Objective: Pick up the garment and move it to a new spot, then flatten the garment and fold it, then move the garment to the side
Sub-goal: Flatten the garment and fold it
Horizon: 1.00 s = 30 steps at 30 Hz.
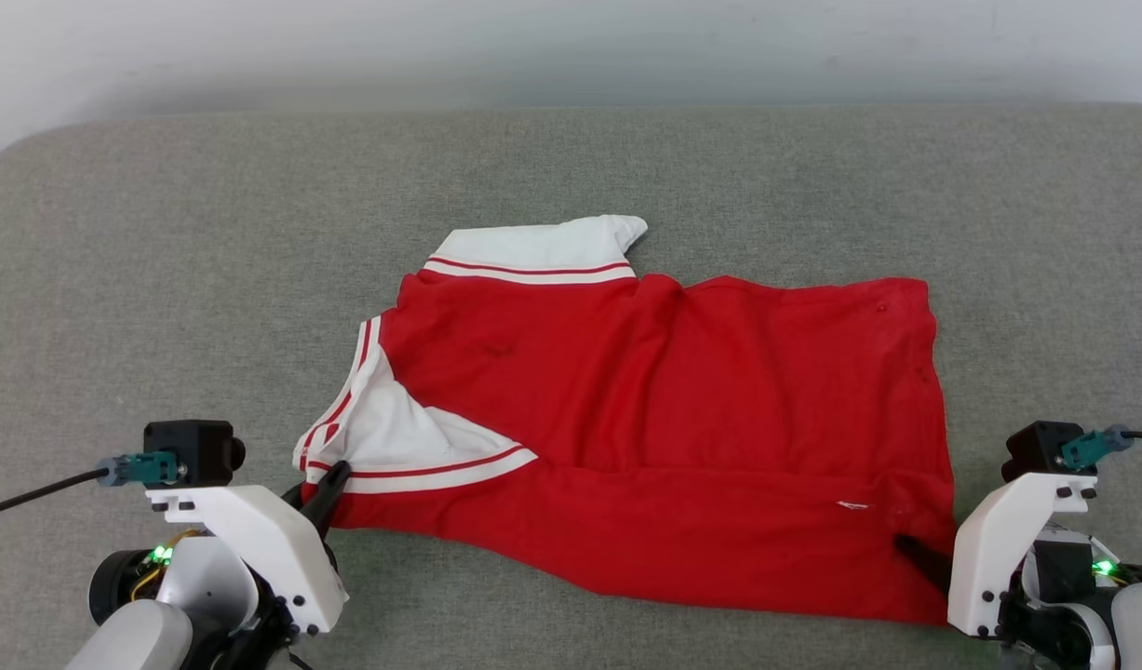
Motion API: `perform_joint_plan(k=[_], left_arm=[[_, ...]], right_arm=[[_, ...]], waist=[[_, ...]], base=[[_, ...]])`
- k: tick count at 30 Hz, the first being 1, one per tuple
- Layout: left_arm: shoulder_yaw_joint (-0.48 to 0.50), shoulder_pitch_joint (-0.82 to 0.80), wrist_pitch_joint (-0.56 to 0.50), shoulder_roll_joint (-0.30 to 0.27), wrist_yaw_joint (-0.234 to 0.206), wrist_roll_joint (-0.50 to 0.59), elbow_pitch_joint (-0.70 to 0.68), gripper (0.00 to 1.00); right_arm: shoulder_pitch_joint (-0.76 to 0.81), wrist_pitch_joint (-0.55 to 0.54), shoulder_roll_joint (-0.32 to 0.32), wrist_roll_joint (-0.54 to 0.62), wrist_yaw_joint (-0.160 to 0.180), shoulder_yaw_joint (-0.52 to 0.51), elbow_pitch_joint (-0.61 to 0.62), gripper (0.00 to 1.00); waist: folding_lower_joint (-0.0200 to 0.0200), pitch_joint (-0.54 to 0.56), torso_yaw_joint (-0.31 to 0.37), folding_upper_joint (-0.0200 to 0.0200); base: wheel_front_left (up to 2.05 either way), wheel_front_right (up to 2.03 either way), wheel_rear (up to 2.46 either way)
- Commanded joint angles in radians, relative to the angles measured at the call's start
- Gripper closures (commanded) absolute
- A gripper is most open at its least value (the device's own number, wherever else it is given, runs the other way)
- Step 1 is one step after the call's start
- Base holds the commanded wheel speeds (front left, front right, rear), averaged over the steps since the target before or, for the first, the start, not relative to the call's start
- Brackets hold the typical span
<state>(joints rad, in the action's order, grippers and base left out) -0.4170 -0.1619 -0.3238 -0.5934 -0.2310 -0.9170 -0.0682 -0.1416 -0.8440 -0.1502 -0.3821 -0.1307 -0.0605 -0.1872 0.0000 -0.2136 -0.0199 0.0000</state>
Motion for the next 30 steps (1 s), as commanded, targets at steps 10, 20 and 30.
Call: perform_joint_plan(k=[10, 20, 30], left_arm=[[-0.003, 0.066, 0.027, 0.021, -0.017, -0.017, 0.025, 1.00], [0.004, 0.199, 0.031, 0.015, -0.057, -0.051, 0.041, 1.00], [-0.003, 0.281, 0.001, 0.015, -0.058, -0.097, 0.064, 0.71]], right_arm=[[0.012, 0.017, -0.034, -0.035, 0.000, 0.067, -0.003, 1.00], [0.108, -0.005, -0.055, -0.075, 0.000, 0.105, 0.045, 1.00], [0.211, -0.008, -0.045, -0.101, 0.000, 0.092, 0.080, 0.00]], waist=[[0.0000, 0.111, -0.003, 0.0000], [0.0000, 0.236, -0.012, 0.0000], [0.0000, 0.256, -0.009, 0.0000]], base=[[0.00, 0.00, 0.00], [0.00, 0.00, 0.00], [0.00, 0.00, 0.00]])
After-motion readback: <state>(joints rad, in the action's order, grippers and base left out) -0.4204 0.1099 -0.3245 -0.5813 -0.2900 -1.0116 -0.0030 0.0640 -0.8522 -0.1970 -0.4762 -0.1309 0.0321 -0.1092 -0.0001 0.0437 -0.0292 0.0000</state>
